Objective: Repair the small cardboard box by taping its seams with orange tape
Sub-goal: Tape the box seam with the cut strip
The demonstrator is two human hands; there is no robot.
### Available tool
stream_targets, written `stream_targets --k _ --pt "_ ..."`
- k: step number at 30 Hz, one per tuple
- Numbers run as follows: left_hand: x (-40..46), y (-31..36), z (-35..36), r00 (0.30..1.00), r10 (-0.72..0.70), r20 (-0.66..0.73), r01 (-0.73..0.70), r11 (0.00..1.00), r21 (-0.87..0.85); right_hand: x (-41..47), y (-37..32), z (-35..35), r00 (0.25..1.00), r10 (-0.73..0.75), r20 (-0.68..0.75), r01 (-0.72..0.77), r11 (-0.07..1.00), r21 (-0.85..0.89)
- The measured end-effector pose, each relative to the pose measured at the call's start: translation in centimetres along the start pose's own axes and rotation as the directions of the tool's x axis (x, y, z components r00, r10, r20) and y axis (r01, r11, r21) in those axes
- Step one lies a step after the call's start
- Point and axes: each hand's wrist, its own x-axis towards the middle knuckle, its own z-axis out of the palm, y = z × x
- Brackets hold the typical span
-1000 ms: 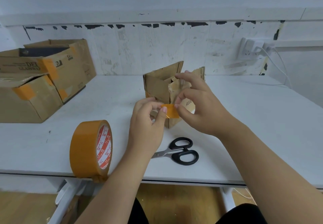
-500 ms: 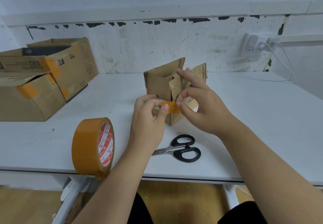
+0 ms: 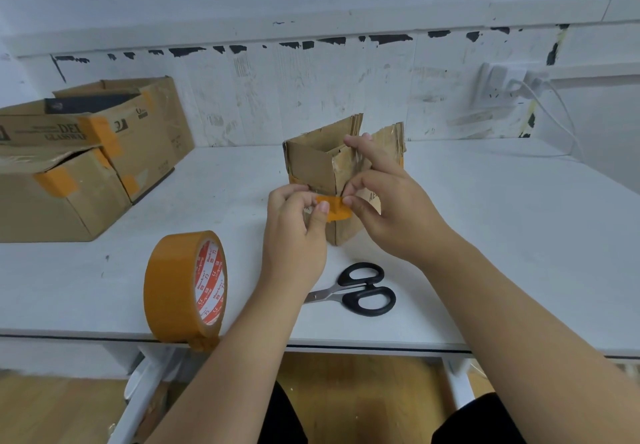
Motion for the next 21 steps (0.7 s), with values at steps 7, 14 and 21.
stream_targets --k 7,14,21 --pt "-0.1 -0.1 0.2 1.0 -0.004 -0.013 0.004 1.0 -0.004 -0.3 -0.4 0.0 0.999 0.03 -0.029 -0.03 0.999 0.02" --pt "0.4 0.0 0.3 0.998 -0.061 -0.01 0.061 0.997 -0.047 -0.2 -0.7 0.0 0.994 0.076 -0.073 -0.077 0.997 -0.011" --pt "1.2 0.5 -0.3 0.997 -0.074 0.009 0.074 0.997 0.017 -0.1 -0.4 0.2 0.993 0.062 -0.099 -0.065 0.998 -0.022"
